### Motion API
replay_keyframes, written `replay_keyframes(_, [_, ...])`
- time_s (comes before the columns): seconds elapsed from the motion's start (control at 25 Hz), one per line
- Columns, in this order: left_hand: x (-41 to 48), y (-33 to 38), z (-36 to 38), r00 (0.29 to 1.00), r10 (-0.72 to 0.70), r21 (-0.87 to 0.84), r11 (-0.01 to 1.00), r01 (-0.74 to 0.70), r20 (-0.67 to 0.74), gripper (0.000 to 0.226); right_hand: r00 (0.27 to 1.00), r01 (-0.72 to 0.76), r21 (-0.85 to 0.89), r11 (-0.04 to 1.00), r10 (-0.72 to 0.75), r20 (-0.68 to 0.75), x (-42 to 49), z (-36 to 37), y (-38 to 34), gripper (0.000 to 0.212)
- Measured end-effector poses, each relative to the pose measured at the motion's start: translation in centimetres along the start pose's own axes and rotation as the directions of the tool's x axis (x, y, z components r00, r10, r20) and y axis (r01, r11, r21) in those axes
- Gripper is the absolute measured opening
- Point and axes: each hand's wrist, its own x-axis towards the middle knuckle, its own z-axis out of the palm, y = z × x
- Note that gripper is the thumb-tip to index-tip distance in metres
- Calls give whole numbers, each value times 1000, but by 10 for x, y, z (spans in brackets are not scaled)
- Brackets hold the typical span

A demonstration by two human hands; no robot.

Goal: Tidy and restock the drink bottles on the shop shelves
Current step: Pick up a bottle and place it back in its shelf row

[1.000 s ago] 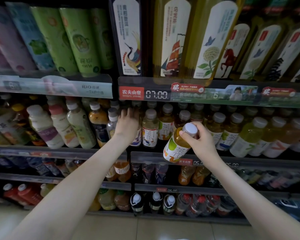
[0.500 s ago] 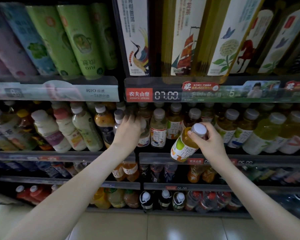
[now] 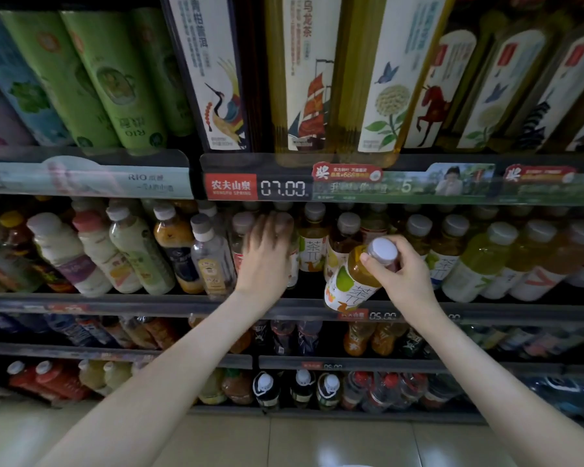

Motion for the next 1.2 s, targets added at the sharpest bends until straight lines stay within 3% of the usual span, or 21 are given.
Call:
replay_keyframes(0.12, [11, 37, 12, 968, 248, -74, 967, -245, 39, 51, 999, 15, -85, 996, -17, -27, -3, -23, 7, 19])
replay_keyframes(0.32, [57, 74, 27, 956, 76, -176, 984, -26, 283, 63, 997, -9, -63, 998, 4, -75, -12, -59, 18, 21])
replay_keyframes(0.44, [59, 83, 32, 934, 27, -118, 993, 17, 357, 76, 994, -10, -48, 999, 4, -110, -16, -77, 22, 19])
replay_keyframes(0.68, [30, 74, 35, 973, 105, -76, 993, -91, 204, 60, 994, 15, -63, 998, -22, -105, -19, -87, 31, 19])
replay_keyframes(0.84, [24, 79, 32, 972, 123, 10, 992, -127, 200, 68, 996, -8, -29, 1000, 6, -90, -13, -81, 35, 20])
replay_keyframes(1.08, [30, 81, 37, 984, -18, 43, 999, 11, 177, 72, 988, -51, -31, 998, 46, -145, -16, -94, 42, 17])
replay_keyframes(1.2, [41, 91, 44, 987, 39, 40, 998, -46, 158, 80, 987, -48, -54, 997, 39, -155, -20, -111, 41, 16])
